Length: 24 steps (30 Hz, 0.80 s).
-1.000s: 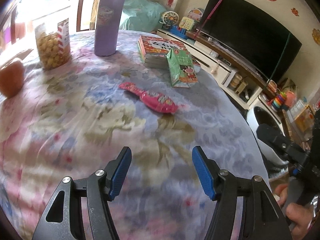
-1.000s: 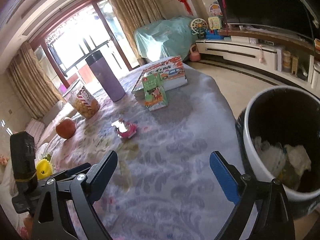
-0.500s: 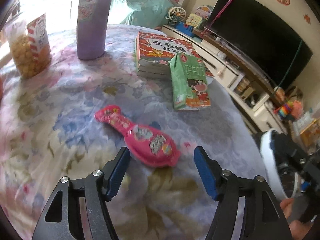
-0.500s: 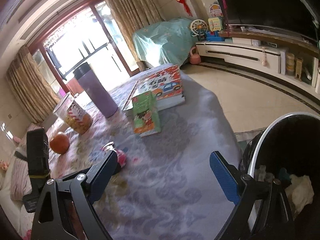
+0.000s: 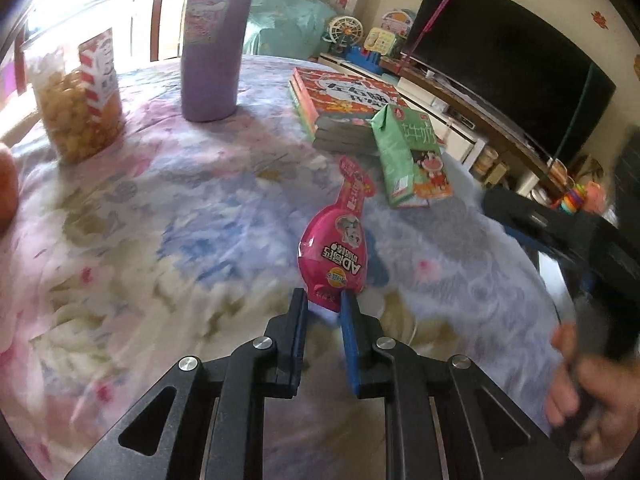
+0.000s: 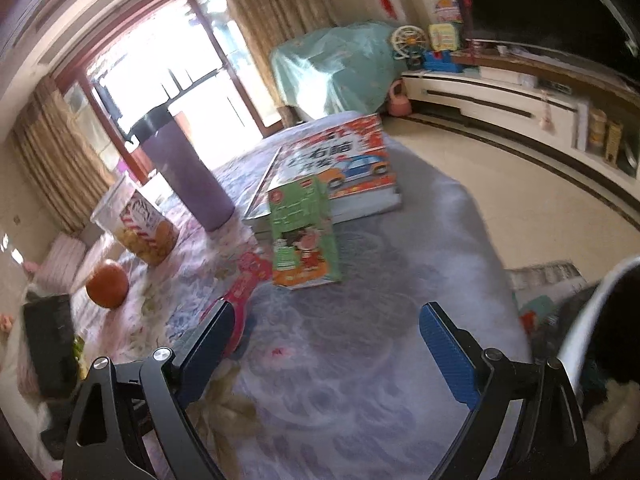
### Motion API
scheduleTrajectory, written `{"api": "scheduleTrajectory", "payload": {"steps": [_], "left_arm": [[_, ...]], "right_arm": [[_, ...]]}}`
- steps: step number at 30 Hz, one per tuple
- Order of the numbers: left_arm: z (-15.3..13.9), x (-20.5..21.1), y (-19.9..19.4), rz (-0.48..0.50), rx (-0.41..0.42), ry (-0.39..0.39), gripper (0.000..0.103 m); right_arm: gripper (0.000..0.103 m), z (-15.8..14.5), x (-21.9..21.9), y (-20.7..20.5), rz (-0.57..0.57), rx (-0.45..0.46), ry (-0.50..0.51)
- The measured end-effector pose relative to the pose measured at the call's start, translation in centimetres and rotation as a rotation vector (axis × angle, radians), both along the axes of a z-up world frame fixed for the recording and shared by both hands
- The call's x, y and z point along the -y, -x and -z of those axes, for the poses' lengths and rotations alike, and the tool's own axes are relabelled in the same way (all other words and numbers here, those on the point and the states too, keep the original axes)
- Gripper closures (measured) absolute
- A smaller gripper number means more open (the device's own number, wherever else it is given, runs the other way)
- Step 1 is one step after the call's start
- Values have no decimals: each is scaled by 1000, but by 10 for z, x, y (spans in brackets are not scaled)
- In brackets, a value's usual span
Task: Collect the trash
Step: 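Grasp the pink drink bottle with the left tool while the right tool grasps the green milk carton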
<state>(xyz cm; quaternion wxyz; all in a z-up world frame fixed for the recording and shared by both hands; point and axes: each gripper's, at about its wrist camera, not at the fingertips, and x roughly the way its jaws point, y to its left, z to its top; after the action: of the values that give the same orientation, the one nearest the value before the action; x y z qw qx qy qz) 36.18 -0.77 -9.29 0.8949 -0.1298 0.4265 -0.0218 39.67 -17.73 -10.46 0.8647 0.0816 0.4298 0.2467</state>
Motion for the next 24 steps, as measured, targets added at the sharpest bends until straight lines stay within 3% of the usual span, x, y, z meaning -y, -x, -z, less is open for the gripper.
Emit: {"api": "scheduleTrajectory", "payload": {"steps": [10, 12, 13, 14, 15, 17, 19, 24], "left_arm": [[-2, -21, 25, 11, 3, 28, 87], [-1, -22, 26, 10, 0, 38, 86], [-2, -22, 26, 9, 0, 39, 85], [-2, -22, 25, 10, -2, 38, 82], [-3, -21, 25, 13, -2, 36, 80], [-6, -18, 26, 12, 8, 14, 56], [-9, -14, 28, 0, 25, -23, 41], [-8, -4, 22, 13, 29, -69, 40]], "right_arm": [[11, 20, -35, -43, -10, 7, 83], [20, 22, -38, -49, -12, 6, 93], [32, 23, -39, -51, -21, -3, 95], [51, 24, -39, -52, -28, -11, 92], [53, 25, -38, -50, -32, -14, 89], [53, 20, -33, -42, -28, 2, 83], [53, 15, -26, -30, -33, 3, 67], [53, -3, -2, 8, -57, -29, 53]]}}
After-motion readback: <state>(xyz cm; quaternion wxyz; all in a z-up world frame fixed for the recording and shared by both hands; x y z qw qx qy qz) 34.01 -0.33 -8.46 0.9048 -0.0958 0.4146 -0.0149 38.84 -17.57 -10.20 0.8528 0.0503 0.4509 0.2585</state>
